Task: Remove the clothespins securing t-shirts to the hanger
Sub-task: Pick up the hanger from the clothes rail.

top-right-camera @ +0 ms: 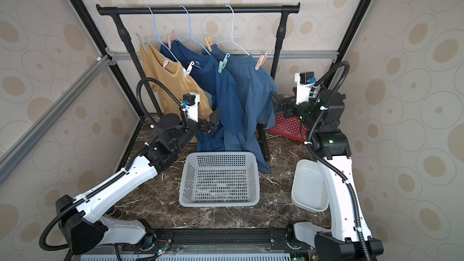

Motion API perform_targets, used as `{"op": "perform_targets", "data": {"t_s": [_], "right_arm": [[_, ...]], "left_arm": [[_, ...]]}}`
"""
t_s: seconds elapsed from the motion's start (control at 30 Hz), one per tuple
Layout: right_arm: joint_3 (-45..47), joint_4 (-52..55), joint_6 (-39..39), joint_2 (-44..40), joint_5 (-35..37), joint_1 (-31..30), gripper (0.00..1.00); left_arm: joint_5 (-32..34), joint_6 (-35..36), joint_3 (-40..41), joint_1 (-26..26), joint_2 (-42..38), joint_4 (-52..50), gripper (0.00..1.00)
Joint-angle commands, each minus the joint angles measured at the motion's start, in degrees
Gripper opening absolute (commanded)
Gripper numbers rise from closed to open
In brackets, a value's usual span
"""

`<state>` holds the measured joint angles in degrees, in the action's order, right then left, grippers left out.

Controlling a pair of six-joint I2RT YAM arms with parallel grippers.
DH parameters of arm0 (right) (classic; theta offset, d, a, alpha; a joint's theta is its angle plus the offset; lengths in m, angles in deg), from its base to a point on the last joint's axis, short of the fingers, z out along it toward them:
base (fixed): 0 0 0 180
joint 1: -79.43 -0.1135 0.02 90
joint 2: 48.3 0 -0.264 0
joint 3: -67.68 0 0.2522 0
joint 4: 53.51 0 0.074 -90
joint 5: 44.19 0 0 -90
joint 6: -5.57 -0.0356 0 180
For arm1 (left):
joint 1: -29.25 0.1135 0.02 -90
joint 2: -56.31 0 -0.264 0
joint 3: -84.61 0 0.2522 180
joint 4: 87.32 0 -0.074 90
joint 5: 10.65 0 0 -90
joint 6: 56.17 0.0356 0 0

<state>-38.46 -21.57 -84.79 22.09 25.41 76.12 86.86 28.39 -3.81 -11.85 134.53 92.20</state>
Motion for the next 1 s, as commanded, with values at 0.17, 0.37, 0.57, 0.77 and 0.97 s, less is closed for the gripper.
{"op": "perform_targets", "data": {"t_s": [0.17,0.37,0.57,0.77,0.97], "right_arm": [[-6.00,-3.94,2.93,5.63,-4.65,-0.03,0.90],[-9.44,-6.11,1.78,9.32,-8.95,0.11,0.84],[-13.45,-7.26,0.33,13.54,-11.17,0.14,0.77],[-17.21,-7.12,-1.15,17.31,-13.53,0.13,0.67],[-20.31,-7.03,-3.31,20.44,-16.57,0.08,0.59]], "left_arm": [[-3.92,1.83,-10.27,-3.22,6.35,3.46,0.99],[-5.47,1.98,-14.32,-4.82,8.82,3.68,0.99],[-6.54,2.40,-16.66,-6.52,11.02,4.56,0.99],[-6.30,2.70,-18.05,-6.89,11.70,4.57,0.99],[-6.27,2.49,-19.18,-6.95,12.37,4.43,0.99]]}}
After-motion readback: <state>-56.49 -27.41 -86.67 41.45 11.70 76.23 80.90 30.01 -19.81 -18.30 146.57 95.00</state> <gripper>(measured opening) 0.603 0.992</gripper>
